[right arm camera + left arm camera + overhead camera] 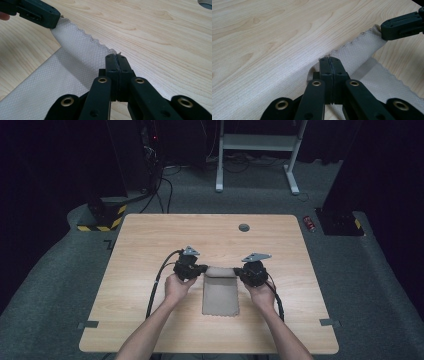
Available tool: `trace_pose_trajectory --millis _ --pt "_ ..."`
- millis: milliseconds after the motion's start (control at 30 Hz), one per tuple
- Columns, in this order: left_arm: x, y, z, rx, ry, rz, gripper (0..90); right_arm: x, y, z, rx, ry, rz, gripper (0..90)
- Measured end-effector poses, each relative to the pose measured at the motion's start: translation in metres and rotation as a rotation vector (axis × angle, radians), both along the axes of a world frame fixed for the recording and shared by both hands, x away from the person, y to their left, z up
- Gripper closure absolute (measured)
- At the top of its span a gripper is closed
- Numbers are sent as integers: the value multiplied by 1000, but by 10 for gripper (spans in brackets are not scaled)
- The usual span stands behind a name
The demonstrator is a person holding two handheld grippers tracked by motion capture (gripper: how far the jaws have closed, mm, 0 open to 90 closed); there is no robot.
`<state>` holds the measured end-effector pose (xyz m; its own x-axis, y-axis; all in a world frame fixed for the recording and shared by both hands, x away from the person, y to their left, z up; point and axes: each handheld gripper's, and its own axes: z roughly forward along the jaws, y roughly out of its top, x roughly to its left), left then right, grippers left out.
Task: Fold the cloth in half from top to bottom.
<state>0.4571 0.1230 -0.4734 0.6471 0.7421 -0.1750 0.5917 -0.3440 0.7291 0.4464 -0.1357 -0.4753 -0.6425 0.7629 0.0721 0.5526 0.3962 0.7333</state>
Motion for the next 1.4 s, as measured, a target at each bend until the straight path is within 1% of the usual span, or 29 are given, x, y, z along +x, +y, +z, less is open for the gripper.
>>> trace_pose_trajectory --millis 33,233,567,767,800,900,1067,1367,1400 --pt "0 1 0 2 -4 -2 895 0 0 0 3 -2 1 898" --pt "-4 3 2 -18 -11 -1 895 -3 0 3 9 -7 14 898" --pt "-10 5 7 -17 -31 -10 895 -8 -2 6 23 -12 23 898" --pt "-14 5 9 -33 -41 -15 895 -12 -4 9 34 -16 26 898" --pt "-14 6 9 -30 -43 -18 895 -13 -4 9 39 -16 24 898" --pt "-16 6 9 -36 -41 -16 895 -15 -4 10 39 -12 30 898" --pt "-19 8 9 -42 -43 -21 895 -17 -4 11 40 -20 38 898" --pt "-24 10 10 -53 -53 -22 895 -23 -5 13 53 -30 50 897" --pt "-25 10 9 -56 -48 -21 895 -24 -5 13 58 -29 50 897"
